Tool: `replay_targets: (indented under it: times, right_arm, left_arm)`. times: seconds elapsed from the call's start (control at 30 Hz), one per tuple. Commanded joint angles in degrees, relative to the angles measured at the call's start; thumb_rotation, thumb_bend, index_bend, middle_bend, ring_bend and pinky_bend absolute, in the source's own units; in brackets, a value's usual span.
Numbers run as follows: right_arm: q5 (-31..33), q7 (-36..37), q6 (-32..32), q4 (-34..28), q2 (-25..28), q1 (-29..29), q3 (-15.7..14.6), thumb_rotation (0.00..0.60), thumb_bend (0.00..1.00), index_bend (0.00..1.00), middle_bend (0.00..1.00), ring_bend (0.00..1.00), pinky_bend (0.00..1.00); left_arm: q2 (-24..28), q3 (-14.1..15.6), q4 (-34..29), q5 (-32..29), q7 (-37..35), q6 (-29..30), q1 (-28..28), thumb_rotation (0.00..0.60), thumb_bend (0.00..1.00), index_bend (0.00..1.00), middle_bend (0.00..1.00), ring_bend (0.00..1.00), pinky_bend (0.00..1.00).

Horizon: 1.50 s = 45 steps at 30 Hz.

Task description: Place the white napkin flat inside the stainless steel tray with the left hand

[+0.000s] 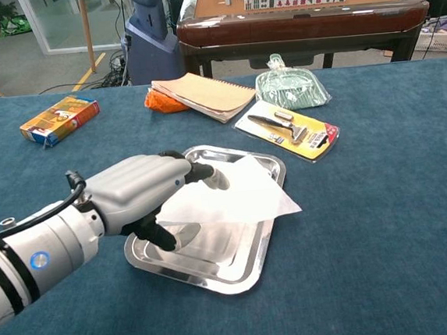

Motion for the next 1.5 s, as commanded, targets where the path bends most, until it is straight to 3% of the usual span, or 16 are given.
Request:
replay_targets:
  times: [0.03, 0.3, 0.53, 0.63, 0.73, 0.87, 0.97, 1.03, 1.1, 1.3, 1.4, 1.5]
  right_arm:
    - [-0.09, 0.03, 0.08, 0.00, -0.02, -0.01, 0.01, 0.600, 0.27, 0.21, 0.25, 0.14, 0.22]
    - [-0.17, 0.14, 0.53, -0.01, 0.08, -0.28, 0.03, 0.600, 0.27, 0.21, 0.25, 0.14, 0.22]
    - [-0.69, 0.13, 0.61, -0.01, -0.10, -0.13, 0.03, 0.600, 0.27, 0.21, 0.25, 0.14, 0.22]
    - [-1.00, 0.06, 0.77, -0.18, -0.06, -0.09, 0.03, 0.600, 0.27, 0.21, 0.25, 0.14, 0.22]
    - [-1.19, -0.14, 1.03, -0.43, 0.12, -0.12, 0.07, 0.600, 0.27, 0.21, 0.25, 0.14, 0.22]
    - [-1.28, -0.41, 1.21, -0.82, 0.35, -0.19, 0.07, 0.600, 0.27, 0.21, 0.25, 0.14, 0.22]
    - [-1.35, -0.64, 1.23, -1.12, 0.41, -0.16, 0.08, 0.600, 0.27, 0.21, 0.25, 0.14, 0.22]
    - [-1.34, -0.75, 1.20, -1.23, 0.40, -0.16, 0.07, 0.600, 0.27, 0.21, 0.25, 0.14, 0.22]
    - [-1.29, -0.86, 1.13, -1.31, 0.40, -0.13, 0.09, 0.600, 0.27, 0.21, 0.25, 0.14, 0.22]
    - [-1.12, -1.27, 0.59, -1.60, 0.51, 0.15, 0.15, 0.600, 0.27, 0.21, 0.25, 0.14, 0.22]
    - [-1.00, -1.55, 0.24, -1.80, 0.55, 0.33, 0.19, 0.600, 0.27, 0.21, 0.25, 0.14, 0.22]
    - [-0.79, -1.87, -0.14, -1.98, 0.57, 0.48, 0.21, 0.600, 0.27, 0.21, 0.25, 0.14, 0.22]
  left_arm:
    - [-0.76, -0.41, 0.28, -0.49, 0.46, -0.38, -0.59, 0.600, 0.40, 0.22, 0.20, 0.17, 0.03]
    - [-0.05, -0.19, -1.77, -1.85, 1.31, -0.64, -0.99, 0.600, 0.40, 0.21, 0.19, 0.17, 0.03]
    - [4.48, 0.47, -5.30, -0.52, 0.81, 1.35, 0.01, 0.588, 0.31, 0.20, 0.19, 0.18, 0.03]
    - [6.15, -0.17, -4.54, 1.09, -1.16, 1.97, 0.09, 0.539, 0.30, 0.25, 0.28, 0.29, 0.08]
    - [8.33, -1.23, -3.95, 1.79, -3.42, 1.49, -0.26, 0.538, 0.30, 0.30, 0.50, 0.46, 0.33]
    - [12.05, -2.69, -4.61, 0.67, -6.73, -1.80, -1.46, 0.544, 0.30, 0.31, 0.83, 0.74, 0.81]
    - [15.17, -3.05, -5.74, -1.94, -6.67, -5.82, -3.08, 0.534, 0.36, 0.30, 0.97, 0.88, 0.96]
    - [16.85, -3.15, -6.49, -4.23, -5.63, -8.34, -4.43, 0.503, 0.40, 0.27, 1.00, 0.94, 0.99]
    - [17.76, -3.12, -6.88, -6.05, -4.83, -10.13, -5.58, 0.395, 0.45, 0.21, 1.00, 0.99, 1.00]
    - [18.54, -2.78, -5.96, -10.09, -2.80, -15.78, -10.27, 0.204, 0.53, 0.10, 1.00, 1.00, 1.00]
    - [17.49, -2.89, -4.31, -10.80, -2.08, -17.40, -12.78, 0.137, 0.53, 0.08, 1.00, 1.00, 1.00]
    - [16.64, -3.07, -2.69, -11.55, -1.89, -19.09, -15.08, 0.108, 0.53, 0.08, 1.00, 1.00, 1.00]
